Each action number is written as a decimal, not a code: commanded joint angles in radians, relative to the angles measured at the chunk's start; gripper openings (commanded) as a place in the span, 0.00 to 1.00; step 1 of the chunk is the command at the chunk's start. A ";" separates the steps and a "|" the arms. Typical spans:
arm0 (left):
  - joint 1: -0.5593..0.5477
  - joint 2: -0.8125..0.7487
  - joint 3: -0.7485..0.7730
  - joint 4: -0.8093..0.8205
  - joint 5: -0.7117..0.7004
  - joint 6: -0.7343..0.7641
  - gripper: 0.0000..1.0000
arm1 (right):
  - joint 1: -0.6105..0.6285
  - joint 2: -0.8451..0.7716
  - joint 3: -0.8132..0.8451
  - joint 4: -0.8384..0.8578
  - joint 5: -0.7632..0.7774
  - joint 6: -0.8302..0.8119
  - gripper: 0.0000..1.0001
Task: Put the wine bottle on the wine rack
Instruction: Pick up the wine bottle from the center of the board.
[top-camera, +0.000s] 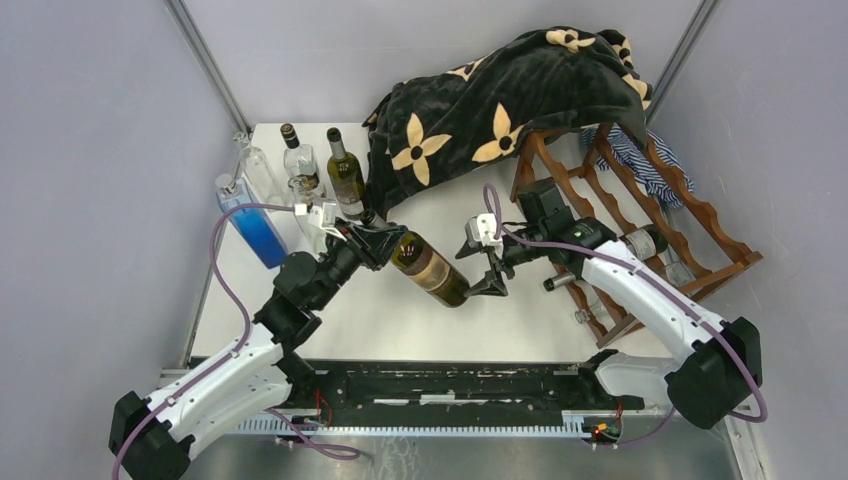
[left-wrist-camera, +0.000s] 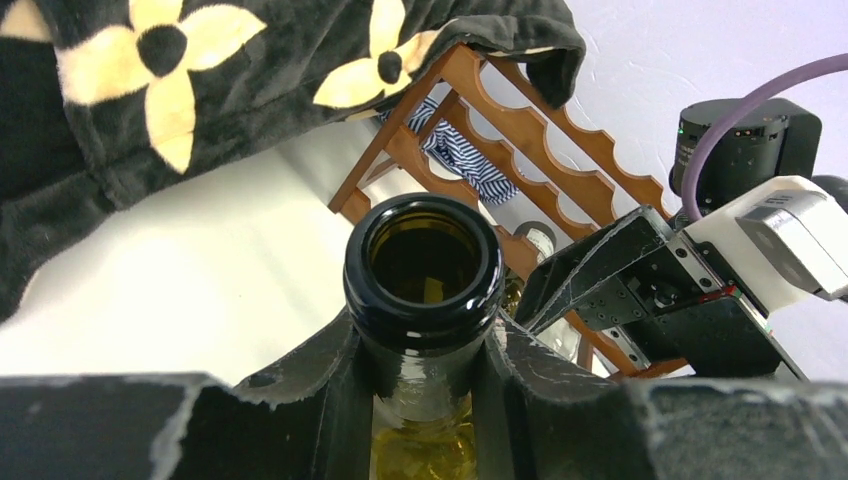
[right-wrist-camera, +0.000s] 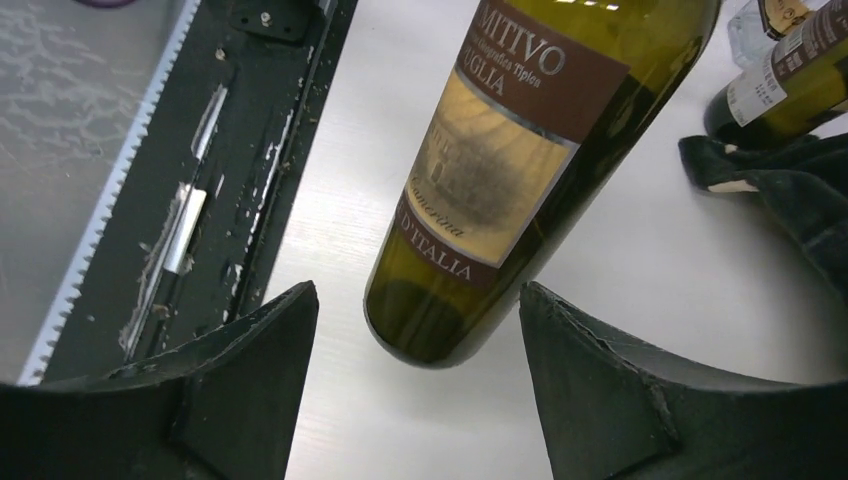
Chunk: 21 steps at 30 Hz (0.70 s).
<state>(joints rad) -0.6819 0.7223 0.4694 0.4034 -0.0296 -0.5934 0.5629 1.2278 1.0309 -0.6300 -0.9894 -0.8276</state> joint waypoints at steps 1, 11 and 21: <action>-0.021 -0.017 0.011 0.222 -0.052 -0.128 0.02 | 0.001 -0.002 -0.054 0.214 -0.069 0.271 0.80; -0.127 0.029 -0.002 0.312 -0.146 -0.134 0.02 | 0.002 0.040 -0.151 0.398 -0.011 0.454 0.98; -0.195 0.070 -0.032 0.434 -0.265 -0.154 0.02 | 0.021 0.076 -0.233 0.553 -0.075 0.560 0.98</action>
<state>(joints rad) -0.8574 0.7956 0.4286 0.5743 -0.2054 -0.6586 0.5747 1.2938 0.8249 -0.2005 -1.0073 -0.3351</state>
